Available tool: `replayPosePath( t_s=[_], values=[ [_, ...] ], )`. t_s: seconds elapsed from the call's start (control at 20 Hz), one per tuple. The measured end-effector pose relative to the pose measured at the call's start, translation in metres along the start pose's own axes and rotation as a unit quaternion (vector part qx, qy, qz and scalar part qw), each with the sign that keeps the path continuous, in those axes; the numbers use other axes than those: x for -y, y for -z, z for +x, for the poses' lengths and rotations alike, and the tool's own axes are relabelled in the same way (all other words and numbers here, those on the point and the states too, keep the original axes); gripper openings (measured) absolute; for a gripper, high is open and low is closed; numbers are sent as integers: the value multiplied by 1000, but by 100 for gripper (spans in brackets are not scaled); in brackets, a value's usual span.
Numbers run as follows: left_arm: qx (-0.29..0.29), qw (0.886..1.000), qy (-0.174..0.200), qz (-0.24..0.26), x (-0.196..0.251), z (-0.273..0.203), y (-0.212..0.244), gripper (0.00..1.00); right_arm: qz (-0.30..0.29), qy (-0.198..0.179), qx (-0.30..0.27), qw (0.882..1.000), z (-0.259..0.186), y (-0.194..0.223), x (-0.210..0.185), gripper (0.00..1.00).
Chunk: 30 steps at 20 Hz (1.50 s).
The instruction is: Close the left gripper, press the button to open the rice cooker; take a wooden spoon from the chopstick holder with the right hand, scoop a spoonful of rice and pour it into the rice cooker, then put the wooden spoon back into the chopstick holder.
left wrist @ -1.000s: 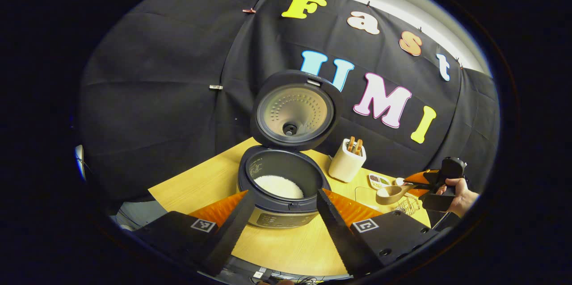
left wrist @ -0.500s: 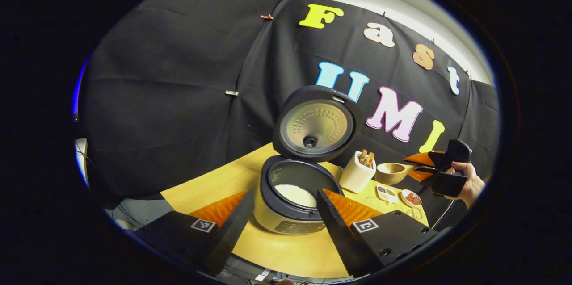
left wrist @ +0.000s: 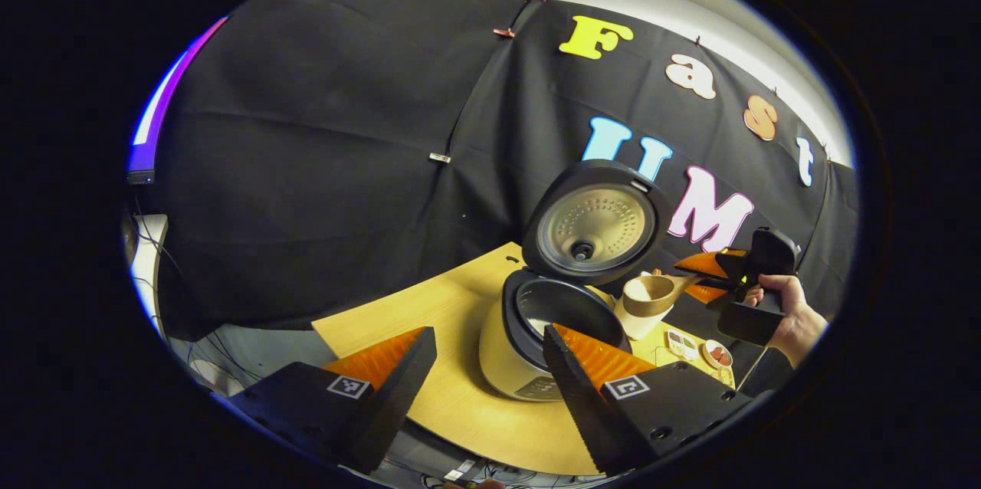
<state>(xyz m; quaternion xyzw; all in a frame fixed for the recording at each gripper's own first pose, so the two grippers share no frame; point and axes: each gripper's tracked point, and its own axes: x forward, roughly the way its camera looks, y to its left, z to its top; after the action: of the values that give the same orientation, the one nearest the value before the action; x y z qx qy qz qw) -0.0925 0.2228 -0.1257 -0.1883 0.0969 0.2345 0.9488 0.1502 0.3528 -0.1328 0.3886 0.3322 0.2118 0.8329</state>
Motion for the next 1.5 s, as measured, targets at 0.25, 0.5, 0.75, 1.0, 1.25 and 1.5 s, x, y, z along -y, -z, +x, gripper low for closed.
replayPosePath(
  t_s=[0.25,0.5,0.75,1.0,1.25,1.5],
  values=[
    [2,1000,5,-6,-17,-1,-16,95,-167,-21,18,986,23,21,-33,18],
    [10,1000,4,21,-24,7,-24,95,-287,-30,18,957,37,50,-37,18],
    [10,1000,5,20,-18,9,-23,95,-400,-50,37,915,41,64,-43,17],
    [8,1000,7,18,-11,11,-19,95,-540,-97,26,836,35,96,-48,18],
    [6,999,8,31,-8,13,-18,95,-595,-130,7,793,32,126,-46,18],
    [6,999,15,43,0,14,-19,95,-567,-123,9,815,31,113,-47,14]
  ],
)
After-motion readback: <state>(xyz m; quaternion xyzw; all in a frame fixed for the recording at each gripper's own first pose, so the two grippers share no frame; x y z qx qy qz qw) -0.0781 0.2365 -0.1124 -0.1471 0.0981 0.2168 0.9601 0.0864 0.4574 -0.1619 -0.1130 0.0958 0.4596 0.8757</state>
